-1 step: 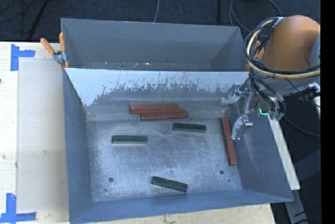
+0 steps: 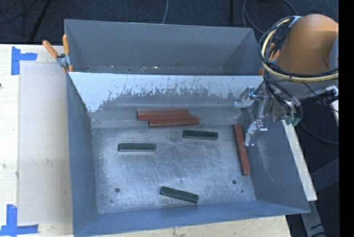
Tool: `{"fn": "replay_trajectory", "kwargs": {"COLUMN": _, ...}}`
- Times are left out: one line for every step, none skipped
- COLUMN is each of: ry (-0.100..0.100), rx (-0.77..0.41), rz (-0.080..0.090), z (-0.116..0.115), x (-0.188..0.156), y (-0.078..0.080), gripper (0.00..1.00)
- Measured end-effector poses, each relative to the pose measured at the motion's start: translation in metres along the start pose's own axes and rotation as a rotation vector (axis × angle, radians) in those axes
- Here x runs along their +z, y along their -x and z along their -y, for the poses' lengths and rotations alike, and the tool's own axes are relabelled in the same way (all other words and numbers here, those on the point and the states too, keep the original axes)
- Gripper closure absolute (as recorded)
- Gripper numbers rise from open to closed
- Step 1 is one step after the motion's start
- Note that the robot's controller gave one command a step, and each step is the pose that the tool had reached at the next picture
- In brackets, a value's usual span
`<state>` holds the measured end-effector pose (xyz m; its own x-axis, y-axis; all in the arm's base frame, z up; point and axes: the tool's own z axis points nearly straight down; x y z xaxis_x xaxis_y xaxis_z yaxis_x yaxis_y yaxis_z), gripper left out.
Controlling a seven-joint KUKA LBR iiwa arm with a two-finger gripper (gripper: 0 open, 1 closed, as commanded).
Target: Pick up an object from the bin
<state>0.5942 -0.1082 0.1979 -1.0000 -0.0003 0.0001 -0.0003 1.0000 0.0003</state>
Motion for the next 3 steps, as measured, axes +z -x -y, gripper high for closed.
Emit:
{"fn": "replay_trajectory", "kwargs": {"ry": -0.003, "rx": 0.087, "rz": 0.014, "z": -0.0422, "x": 0.1156, "y": 0.0124, "gripper": 1.0}}
{"fn": "replay_trajectory", "kwargs": {"ry": -0.001, "rx": 0.084, "rz": 0.008, "z": -0.0437, "x": 0.1165, "y": 0.0109, "gripper": 0.0}}
{"fn": "replay_trajectory", "kwargs": {"ry": -0.001, "rx": 0.084, "rz": 0.009, "z": -0.0438, "x": 0.1164, "y": 0.0113, "gripper": 0.0}}
